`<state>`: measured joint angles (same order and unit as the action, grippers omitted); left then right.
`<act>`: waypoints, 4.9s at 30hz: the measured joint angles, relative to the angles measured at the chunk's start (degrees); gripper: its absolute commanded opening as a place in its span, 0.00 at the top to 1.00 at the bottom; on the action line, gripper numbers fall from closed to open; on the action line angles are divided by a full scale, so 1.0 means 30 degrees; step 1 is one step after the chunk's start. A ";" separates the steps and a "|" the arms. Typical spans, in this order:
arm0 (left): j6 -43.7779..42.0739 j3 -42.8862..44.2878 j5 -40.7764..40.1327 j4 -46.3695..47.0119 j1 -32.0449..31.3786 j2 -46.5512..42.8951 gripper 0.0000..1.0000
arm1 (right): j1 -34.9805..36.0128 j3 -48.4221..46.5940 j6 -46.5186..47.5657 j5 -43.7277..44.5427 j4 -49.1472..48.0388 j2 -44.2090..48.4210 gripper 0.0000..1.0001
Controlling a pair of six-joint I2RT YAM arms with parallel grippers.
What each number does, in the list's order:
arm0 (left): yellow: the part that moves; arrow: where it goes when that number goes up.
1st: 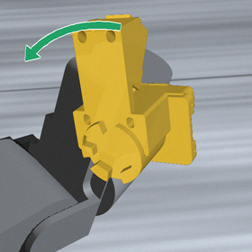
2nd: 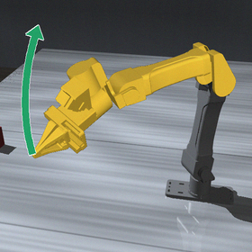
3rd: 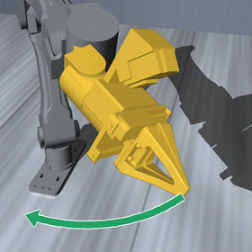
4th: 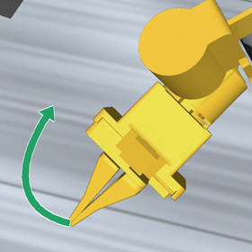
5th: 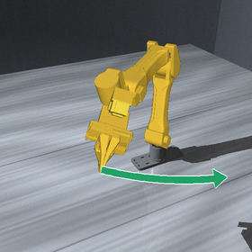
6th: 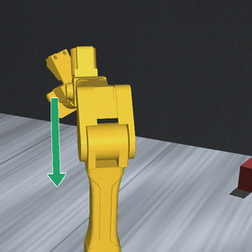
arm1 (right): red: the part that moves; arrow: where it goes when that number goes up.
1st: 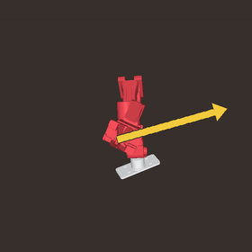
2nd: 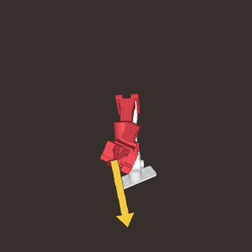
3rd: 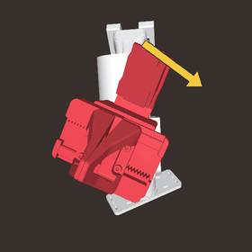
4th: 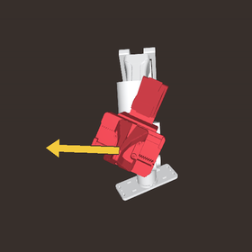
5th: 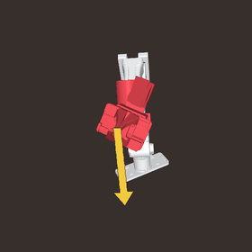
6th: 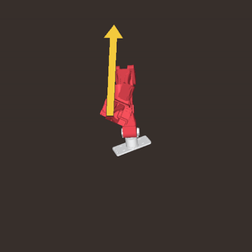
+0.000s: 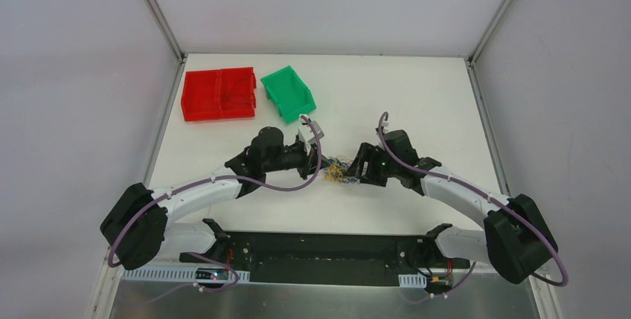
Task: Untangle the cables
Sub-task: Untie the cable.
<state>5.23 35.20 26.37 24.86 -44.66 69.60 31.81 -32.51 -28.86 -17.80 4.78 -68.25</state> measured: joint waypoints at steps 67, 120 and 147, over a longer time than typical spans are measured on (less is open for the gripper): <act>0.5173 -0.1960 -1.8739 -0.7985 0.2550 -0.7191 1.00 | -1.1475 -0.0051 -0.1552 0.2120 0.7526 0.6251 0.18; -0.1596 0.2441 -0.2062 -0.3381 0.1377 0.2208 0.30 | -0.2521 -0.5734 0.2936 0.6207 0.9799 -0.0976 1.00; -0.3235 0.4342 0.2142 0.1290 0.0393 0.7402 0.31 | -0.2521 -0.7162 0.3359 0.4554 1.1708 0.1239 1.00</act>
<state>-4.47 48.23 32.80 28.73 -43.48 91.81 24.25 -54.00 -18.79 -4.14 39.90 -64.53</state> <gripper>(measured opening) 0.700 0.011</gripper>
